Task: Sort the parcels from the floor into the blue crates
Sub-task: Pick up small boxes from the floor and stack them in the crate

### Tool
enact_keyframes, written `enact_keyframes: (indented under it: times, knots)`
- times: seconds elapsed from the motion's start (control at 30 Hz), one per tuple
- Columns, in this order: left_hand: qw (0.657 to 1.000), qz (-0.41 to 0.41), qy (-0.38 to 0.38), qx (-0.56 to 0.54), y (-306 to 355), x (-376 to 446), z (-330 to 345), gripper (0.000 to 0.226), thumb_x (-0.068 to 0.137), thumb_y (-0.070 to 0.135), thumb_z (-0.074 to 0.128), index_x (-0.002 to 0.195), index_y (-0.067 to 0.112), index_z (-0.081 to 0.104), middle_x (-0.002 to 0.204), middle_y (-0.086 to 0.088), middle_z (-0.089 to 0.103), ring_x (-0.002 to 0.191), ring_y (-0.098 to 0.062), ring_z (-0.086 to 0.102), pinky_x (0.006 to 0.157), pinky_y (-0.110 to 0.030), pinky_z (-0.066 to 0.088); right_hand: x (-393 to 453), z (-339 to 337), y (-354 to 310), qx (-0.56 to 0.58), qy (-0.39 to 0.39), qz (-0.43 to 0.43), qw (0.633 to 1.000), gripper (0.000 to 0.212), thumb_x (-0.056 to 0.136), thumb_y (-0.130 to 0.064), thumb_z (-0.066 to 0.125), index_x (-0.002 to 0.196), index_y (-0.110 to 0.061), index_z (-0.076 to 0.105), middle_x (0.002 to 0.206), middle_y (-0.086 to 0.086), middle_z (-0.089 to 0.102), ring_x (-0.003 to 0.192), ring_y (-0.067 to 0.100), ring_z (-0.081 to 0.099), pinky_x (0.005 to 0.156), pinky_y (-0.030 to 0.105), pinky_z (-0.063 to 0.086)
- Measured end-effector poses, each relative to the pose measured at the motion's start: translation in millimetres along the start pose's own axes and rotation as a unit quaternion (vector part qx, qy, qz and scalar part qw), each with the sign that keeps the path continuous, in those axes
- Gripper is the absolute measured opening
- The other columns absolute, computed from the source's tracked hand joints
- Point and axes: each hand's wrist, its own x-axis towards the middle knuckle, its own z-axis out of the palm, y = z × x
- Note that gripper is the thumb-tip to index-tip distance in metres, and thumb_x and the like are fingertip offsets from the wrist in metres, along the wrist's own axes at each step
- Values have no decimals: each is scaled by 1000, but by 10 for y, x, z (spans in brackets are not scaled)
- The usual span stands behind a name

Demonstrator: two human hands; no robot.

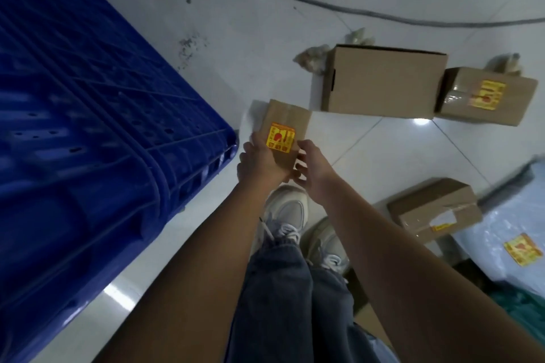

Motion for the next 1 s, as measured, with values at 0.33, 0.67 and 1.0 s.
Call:
enact_keyframes:
  times: [0.33,0.67,1.0]
  knots:
    - [995,-11,52,-82,529,-552,-269,101,66,51,75,144,18,20,134,-10,42,121,-27,45,95,-38,43,-700,-326,35,205,29,-47,977,38,94,-36,40,122,-11,44,111,10,53,95,22,54,85,38,45]
    - [679,-33,-352,-644,666,-1232,-835,40,78,32,53,114,17,63,120,-9,66,115,-27,59,95,-44,47,-1618,-877,-401,221,-143,-132,956,42,86,-44,49,115,-16,60,104,4,70,90,17,66,76,30,52]
    - [837,92,-158,-516,842,-1884,-1344,36,79,31,71,114,25,64,105,4,73,91,-11,71,71,-25,58,-2520,-997,-756,86,-83,-230,966,59,76,-25,70,130,-17,51,117,10,68,107,29,65,89,43,54]
